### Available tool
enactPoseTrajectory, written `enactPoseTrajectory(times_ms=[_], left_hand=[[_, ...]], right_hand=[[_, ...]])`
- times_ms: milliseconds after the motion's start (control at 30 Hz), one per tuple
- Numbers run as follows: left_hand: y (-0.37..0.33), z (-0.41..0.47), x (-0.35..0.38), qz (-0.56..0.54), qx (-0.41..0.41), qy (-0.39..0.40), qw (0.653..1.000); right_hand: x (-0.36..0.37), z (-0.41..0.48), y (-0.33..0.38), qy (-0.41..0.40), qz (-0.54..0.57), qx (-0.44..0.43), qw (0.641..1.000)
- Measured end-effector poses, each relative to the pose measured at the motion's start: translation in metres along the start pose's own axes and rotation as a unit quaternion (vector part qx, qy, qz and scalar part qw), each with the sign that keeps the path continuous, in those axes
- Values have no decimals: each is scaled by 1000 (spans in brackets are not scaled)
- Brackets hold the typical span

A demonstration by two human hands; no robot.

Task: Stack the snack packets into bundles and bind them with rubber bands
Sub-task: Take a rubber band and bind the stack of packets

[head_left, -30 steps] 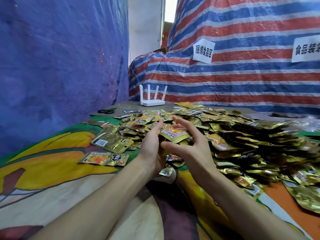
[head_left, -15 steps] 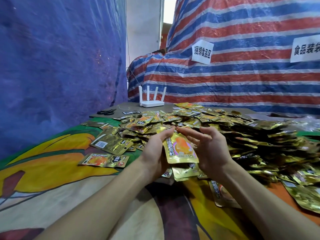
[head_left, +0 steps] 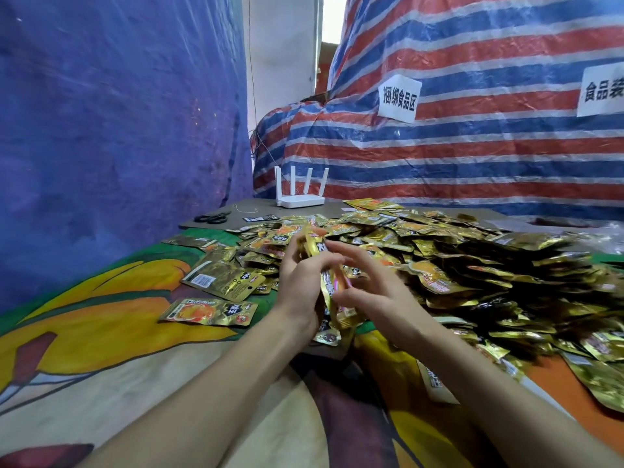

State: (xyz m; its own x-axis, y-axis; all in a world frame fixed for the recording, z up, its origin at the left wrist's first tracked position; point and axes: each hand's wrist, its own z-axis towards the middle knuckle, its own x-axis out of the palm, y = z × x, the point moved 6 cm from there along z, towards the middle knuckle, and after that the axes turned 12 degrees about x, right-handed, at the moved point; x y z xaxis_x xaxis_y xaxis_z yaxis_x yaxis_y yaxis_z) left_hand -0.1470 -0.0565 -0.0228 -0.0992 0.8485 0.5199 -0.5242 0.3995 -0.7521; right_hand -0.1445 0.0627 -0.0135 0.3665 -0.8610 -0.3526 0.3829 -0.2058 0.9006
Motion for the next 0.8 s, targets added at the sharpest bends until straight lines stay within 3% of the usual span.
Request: enactPoseTrajectory(times_ms=[167,333,567,800], left_hand=[[-1,5,-6,-16,8,-23,1000],[-3,5,6,-25,18,89,996],[3,5,5,-81,-32,96,992],[7,-1,9,29,-40,189,981]], right_hand=[[15,-2,-9,69,11,35,997],[15,0,-8,40,62,51,996],[5,-1,-13,5,120,53,991],[7,2,-15,4,223,80,972]])
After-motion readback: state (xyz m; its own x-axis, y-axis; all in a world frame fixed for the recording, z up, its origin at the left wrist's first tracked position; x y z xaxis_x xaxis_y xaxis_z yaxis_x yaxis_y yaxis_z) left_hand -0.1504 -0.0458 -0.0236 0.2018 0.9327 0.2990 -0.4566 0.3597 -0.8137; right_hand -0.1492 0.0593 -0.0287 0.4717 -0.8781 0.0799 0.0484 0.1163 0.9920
